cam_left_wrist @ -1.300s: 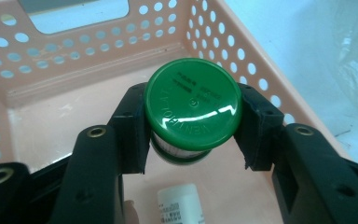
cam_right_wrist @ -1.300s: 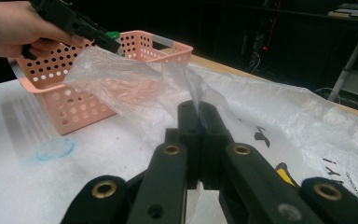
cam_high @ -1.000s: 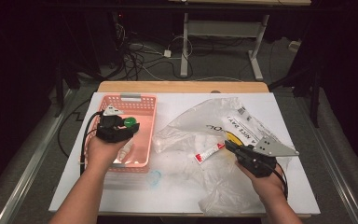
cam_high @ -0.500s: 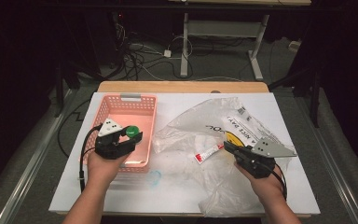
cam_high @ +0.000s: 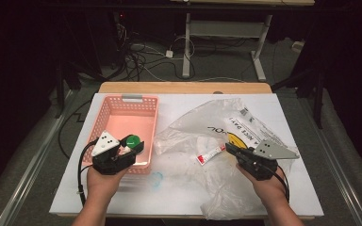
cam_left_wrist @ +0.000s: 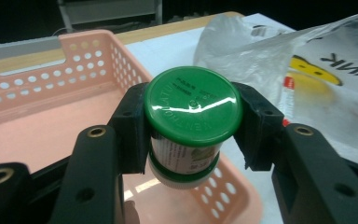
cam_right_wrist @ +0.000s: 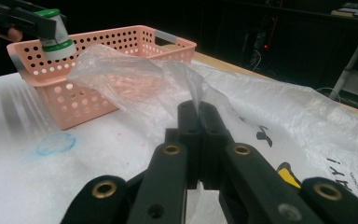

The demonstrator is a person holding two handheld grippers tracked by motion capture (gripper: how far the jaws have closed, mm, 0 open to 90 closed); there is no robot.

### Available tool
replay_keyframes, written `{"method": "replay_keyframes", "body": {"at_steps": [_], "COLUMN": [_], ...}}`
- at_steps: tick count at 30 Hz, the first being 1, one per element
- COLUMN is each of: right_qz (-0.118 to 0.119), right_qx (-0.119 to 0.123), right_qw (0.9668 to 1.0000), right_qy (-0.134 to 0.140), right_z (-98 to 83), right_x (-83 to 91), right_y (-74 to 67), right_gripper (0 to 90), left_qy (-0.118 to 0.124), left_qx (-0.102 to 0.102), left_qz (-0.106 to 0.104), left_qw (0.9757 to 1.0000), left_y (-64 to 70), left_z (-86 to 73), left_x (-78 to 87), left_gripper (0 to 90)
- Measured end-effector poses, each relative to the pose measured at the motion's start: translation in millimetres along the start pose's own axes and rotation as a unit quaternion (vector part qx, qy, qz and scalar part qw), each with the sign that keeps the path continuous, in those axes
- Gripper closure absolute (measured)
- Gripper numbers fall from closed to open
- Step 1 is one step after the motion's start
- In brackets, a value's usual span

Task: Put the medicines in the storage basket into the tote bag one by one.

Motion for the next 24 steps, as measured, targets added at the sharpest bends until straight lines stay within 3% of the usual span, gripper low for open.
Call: {"method": "replay_keyframes", "body": {"at_steps": [11,24], "right_qz": [-0.005,-0.001], "right_qx": [-0.004,0.001], "right_qw": [1.0,1.0], "right_qy": [0.003,0.003], "right_z": [0.2,0.7], "right_x": [4.2,2.4], "right_y": [6.1,1.4], "right_gripper": [90.0,90.0], "left_qy": [-0.005,-0.01], "left_qx": [-0.014,-0.03], "left_qz": [-0.041,-0.087], "left_qw": [0.999,0.9957], "left_y": [34.5,66.4], "left_z": [1.9,-2.2], "left_x": [3.4,-9.3], "left_gripper": [49.6,49.6]}}
Point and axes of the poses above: each handheld gripper's, and its own axes: x roughly backward along the jaws, z roughly out of its top, y roughly to its right, the point moved 10 cm from there along -x, roughly forward along the jaws, and after that the axes turned 1 degree about -x, right-handed, at the moved point
